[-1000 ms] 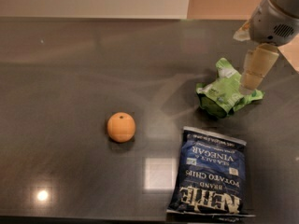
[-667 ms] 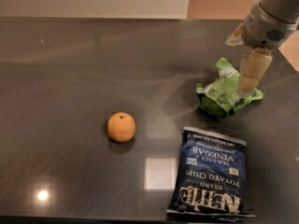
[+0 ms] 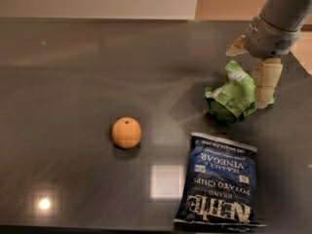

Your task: Pick green rice chip bag

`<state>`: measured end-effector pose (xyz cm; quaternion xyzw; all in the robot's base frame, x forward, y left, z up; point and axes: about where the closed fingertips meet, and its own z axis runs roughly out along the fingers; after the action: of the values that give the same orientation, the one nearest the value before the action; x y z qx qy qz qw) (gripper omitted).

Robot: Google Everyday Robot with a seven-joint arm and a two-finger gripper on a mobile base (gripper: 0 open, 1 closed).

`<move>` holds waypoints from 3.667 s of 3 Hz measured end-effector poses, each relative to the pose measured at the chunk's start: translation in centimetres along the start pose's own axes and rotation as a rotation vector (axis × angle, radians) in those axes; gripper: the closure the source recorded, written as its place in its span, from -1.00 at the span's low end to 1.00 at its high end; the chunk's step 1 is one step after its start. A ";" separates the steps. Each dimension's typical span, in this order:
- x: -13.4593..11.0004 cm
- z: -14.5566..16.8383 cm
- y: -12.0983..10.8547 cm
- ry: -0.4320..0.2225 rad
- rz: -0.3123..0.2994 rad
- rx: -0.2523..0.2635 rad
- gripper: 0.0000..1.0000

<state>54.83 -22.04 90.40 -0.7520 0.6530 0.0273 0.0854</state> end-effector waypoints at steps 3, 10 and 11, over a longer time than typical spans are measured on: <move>1.1 3.0 0.9 0.062 -0.224 -0.080 -1.00; -5.9 -5.8 -5.6 0.052 -0.273 0.112 1.00; -8.7 -9.3 -5.5 0.023 -0.243 0.173 1.00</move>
Offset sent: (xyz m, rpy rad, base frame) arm -0.0350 -0.0200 -0.0294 -0.1247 0.1340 0.2877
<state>58.32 -14.32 101.38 -0.8156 0.5581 -0.0483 0.1449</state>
